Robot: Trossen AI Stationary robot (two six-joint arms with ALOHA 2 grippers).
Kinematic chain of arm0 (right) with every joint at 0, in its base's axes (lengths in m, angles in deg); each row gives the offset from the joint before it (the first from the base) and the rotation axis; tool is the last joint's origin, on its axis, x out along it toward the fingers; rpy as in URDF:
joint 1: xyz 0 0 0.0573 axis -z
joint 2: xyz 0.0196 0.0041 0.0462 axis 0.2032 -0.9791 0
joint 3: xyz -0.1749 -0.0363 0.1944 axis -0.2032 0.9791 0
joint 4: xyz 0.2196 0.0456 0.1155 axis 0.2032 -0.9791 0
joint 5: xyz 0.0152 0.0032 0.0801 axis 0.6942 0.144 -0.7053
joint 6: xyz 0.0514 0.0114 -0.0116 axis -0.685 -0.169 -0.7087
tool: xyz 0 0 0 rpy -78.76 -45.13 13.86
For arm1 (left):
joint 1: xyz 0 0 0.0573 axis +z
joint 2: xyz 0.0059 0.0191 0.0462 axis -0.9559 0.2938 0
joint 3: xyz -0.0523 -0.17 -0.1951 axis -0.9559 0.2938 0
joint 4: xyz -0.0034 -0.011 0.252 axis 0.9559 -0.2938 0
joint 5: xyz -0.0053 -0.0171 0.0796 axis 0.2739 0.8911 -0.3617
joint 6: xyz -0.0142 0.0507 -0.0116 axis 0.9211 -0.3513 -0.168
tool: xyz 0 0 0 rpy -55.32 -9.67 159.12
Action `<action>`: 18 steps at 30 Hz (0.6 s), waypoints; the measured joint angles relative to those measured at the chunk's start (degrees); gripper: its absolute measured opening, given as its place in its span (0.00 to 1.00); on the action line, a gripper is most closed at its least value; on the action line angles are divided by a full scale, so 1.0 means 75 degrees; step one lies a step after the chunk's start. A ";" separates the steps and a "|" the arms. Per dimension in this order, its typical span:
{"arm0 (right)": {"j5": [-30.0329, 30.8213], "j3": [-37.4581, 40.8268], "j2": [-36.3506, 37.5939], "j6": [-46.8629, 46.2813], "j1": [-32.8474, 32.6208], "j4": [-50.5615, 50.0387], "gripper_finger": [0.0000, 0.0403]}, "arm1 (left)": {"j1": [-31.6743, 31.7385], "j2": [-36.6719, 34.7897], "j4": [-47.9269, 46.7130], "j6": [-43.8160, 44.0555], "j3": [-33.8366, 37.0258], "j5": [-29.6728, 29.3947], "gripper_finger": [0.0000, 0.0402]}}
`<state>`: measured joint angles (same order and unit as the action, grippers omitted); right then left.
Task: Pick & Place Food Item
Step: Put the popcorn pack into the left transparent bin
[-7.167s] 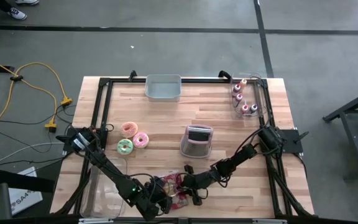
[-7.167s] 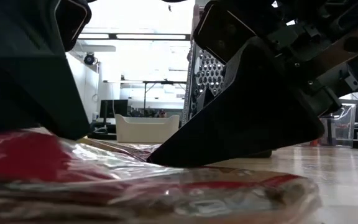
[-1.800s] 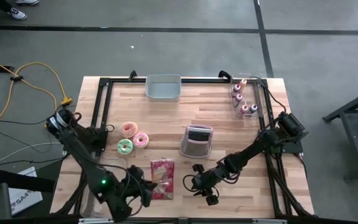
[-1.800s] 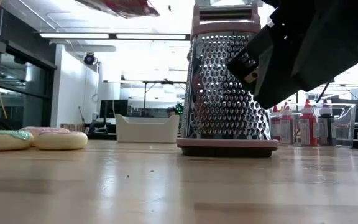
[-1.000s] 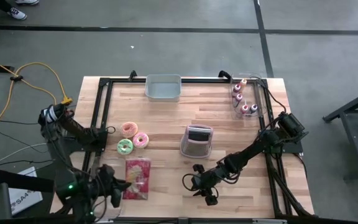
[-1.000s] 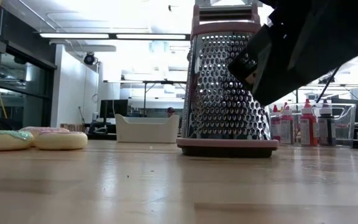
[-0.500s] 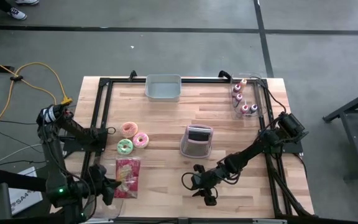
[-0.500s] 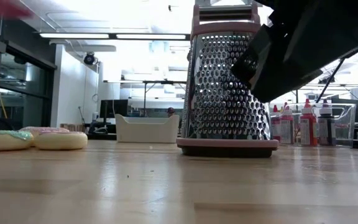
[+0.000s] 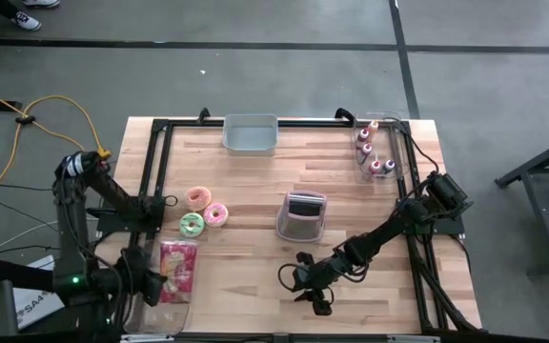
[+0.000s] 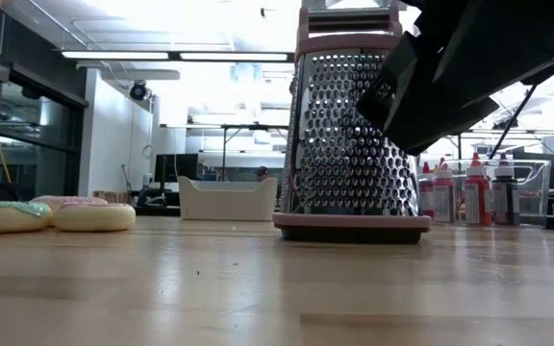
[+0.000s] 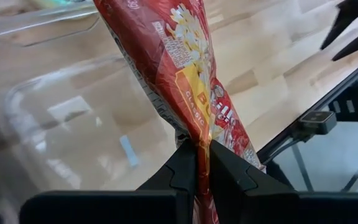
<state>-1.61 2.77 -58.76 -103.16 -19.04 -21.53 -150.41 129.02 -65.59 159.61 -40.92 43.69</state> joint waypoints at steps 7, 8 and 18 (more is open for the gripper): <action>0.0002 0.0000 0.0000 0.0020 0.0000 0.0172 0.28 | 0.0011 -0.0394 -0.0160 0.0069 0.0000 0.0536 0.07; -0.0001 0.0000 0.0000 0.0020 0.0000 0.0172 0.28 | 0.0039 -0.0405 -0.0209 0.0114 0.0000 0.0725 0.07; 0.0011 0.0000 0.0000 0.0058 0.0000 0.0169 0.28 | 0.0657 -0.0402 -0.0347 0.0144 0.0000 0.2216 0.07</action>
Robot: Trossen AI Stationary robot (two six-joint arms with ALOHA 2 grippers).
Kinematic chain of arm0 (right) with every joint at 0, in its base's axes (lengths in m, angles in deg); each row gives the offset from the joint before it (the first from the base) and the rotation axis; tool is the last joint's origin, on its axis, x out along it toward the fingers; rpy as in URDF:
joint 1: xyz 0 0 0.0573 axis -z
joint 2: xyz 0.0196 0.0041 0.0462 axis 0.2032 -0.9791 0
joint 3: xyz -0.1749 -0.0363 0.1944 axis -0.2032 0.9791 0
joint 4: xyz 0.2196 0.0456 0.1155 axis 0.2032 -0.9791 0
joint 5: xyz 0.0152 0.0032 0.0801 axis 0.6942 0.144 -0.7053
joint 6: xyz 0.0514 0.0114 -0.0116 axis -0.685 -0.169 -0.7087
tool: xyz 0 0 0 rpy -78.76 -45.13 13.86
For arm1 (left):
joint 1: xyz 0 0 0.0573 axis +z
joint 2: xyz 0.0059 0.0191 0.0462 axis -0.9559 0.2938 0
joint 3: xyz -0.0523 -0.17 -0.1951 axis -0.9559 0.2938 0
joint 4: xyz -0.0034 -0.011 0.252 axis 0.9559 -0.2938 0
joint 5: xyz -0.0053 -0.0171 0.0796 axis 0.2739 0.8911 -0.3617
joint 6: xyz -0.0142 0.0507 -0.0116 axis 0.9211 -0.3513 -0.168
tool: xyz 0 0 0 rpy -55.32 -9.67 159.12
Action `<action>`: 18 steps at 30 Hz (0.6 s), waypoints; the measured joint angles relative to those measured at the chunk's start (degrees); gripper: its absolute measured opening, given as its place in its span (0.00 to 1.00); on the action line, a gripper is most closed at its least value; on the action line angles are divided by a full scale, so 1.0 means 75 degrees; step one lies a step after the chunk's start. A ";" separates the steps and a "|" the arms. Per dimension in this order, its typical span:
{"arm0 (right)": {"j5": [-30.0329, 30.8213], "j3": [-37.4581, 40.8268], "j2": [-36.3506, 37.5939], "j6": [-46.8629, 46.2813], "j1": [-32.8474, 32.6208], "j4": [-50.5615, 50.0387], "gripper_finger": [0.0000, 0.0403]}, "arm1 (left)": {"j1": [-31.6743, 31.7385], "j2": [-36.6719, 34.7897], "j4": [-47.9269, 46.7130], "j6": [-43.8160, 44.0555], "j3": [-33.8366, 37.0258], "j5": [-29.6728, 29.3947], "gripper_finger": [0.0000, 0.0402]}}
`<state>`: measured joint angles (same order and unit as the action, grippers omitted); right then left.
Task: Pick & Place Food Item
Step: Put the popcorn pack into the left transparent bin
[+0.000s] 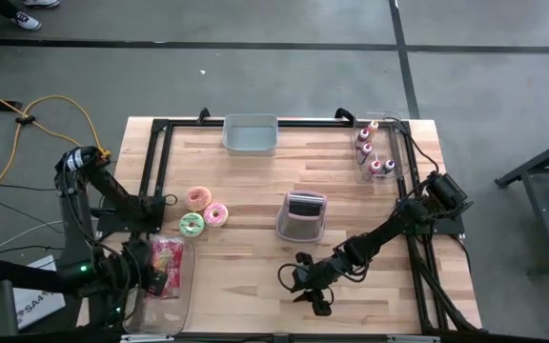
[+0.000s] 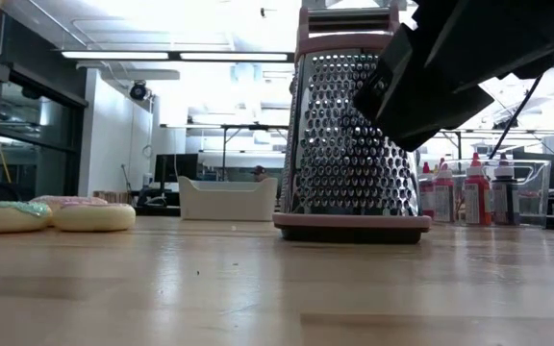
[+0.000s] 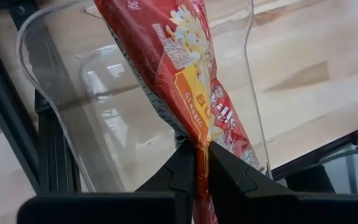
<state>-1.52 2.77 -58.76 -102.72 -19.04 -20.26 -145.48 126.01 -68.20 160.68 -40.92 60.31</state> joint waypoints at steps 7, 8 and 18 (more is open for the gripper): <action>-0.0012 0.0000 0.0000 0.0004 -0.0005 0.0000 0.28 | 0.0712 0.0100 0.0370 -0.1170 0.0000 0.0443 0.07; -0.0012 0.0000 0.0000 0.0003 -0.0006 0.0000 0.28 | 0.0784 0.0126 0.0479 -0.1307 0.0000 0.0523 0.07; 0.0009 0.0000 0.0000 0.0029 -0.0108 0.0003 0.28 | 0.0990 0.0289 0.0857 -0.1675 0.0000 0.0803 0.07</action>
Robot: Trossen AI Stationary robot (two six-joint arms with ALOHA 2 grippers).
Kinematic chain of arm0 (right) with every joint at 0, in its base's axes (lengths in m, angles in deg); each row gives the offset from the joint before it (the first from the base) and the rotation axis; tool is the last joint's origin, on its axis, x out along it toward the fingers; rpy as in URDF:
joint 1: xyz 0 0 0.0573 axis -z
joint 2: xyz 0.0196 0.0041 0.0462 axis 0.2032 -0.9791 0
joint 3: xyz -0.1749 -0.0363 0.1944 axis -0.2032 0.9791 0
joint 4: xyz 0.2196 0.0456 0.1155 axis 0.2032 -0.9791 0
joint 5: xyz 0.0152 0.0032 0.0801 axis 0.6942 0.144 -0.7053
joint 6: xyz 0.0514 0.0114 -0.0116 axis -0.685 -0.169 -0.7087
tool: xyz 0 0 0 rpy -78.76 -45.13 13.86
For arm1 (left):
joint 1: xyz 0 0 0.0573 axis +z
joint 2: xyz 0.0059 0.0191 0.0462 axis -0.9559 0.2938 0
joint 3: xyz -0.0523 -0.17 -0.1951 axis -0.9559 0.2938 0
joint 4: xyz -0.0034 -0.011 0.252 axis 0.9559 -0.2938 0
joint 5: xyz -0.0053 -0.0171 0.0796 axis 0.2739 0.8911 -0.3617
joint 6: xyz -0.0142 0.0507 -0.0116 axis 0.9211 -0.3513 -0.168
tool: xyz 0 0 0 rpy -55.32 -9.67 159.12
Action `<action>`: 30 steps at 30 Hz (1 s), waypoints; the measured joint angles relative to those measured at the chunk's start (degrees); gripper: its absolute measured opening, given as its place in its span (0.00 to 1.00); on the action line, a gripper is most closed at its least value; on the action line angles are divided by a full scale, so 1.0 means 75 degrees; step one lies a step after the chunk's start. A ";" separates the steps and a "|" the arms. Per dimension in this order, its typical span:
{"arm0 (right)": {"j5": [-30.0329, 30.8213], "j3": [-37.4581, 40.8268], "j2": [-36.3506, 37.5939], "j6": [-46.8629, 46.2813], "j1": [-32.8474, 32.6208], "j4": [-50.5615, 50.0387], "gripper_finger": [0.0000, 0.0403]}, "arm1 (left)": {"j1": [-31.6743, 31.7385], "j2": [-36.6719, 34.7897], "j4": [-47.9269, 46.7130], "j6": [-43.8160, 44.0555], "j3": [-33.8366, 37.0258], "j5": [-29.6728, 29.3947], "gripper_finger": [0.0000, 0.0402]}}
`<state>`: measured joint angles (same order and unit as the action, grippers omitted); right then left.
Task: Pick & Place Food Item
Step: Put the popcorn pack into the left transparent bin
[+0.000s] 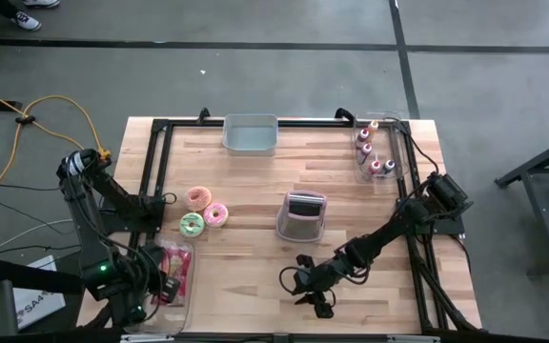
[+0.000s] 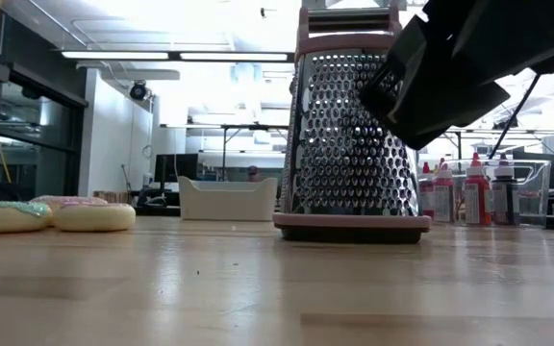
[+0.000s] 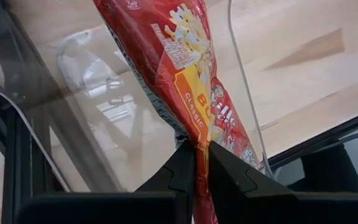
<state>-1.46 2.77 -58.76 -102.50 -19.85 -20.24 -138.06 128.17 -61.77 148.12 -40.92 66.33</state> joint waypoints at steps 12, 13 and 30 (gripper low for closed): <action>0.0001 0.0000 0.0000 -0.0006 0.0000 0.0003 0.28 | 0.0020 0.0637 -0.0014 -0.0572 0.0000 0.0669 0.07; 0.0000 0.0000 0.0000 -0.0006 0.0000 0.0004 0.28 | 0.0020 0.0688 -0.0014 -0.0574 0.0000 0.0745 0.07; -0.0023 0.0000 0.0000 -0.0029 0.0000 0.0032 0.28 | 0.0060 0.1239 0.0305 -0.0407 0.0000 0.0726 0.08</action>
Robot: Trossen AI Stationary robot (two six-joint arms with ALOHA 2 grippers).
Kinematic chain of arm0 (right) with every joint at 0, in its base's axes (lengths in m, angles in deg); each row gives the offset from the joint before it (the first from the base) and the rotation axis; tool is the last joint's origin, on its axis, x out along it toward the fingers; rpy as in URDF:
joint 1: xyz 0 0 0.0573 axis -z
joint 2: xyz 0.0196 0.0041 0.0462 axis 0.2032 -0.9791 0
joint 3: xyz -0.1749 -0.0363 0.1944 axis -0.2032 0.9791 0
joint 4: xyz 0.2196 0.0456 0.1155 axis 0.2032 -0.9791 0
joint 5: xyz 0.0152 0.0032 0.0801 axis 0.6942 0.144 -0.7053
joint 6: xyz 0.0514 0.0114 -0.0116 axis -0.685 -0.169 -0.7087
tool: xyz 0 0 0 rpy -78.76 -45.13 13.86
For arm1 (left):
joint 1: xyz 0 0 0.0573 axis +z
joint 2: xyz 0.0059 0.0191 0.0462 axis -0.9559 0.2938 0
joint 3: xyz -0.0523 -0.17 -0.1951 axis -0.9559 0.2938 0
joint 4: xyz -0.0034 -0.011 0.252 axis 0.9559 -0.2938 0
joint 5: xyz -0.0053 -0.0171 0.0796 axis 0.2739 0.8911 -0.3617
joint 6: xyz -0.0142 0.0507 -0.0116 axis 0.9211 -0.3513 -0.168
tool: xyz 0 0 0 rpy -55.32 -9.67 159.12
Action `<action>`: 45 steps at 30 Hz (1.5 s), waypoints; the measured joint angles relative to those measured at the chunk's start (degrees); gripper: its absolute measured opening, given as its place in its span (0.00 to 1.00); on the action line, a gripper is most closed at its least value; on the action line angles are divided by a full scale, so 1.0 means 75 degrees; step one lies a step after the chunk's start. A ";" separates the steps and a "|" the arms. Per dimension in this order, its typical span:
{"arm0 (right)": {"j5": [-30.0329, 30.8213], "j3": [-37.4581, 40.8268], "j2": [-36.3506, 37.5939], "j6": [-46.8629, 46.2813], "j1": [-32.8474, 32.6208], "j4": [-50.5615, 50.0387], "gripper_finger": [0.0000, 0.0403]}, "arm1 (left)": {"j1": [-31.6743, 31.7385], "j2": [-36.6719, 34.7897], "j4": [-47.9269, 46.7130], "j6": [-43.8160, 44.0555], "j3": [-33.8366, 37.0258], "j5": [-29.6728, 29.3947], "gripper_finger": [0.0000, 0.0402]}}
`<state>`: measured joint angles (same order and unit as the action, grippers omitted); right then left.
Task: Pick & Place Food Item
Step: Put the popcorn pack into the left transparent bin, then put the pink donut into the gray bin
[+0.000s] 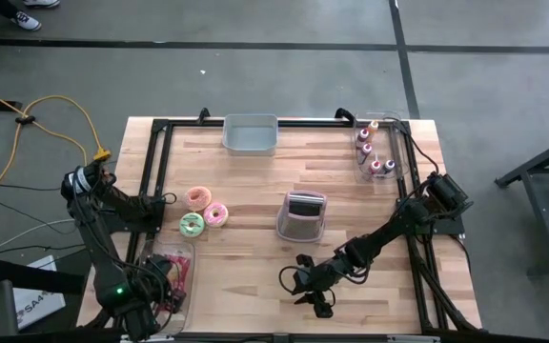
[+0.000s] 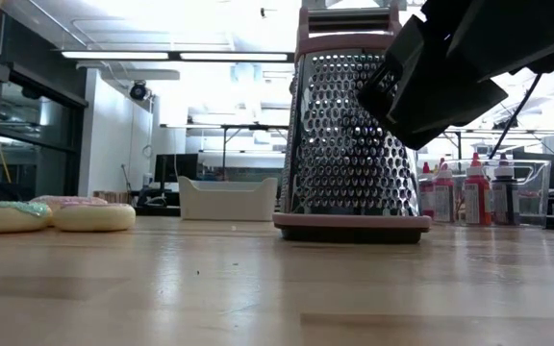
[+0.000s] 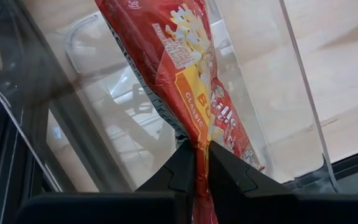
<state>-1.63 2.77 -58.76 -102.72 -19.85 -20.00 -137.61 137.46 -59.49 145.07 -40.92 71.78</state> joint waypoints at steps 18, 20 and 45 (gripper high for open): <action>-0.0004 0.0000 0.0000 0.0003 0.0000 -0.0009 0.28 | 0.0159 0.0000 -0.0040 0.0010 0.0000 0.0067 0.29; -0.0006 0.0000 0.0000 0.0003 0.0000 -0.0009 0.28 | 0.0159 0.0000 -0.0065 0.0009 0.0000 0.0067 0.29; -0.0060 0.0000 0.0000 0.0026 0.0000 -0.0009 0.28 | 0.0887 -0.0800 -0.0448 -0.1376 0.0000 -0.0680 0.29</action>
<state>-2.08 2.77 -58.76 -102.52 -19.85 -20.07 -130.95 131.46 -62.84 134.75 -40.92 66.68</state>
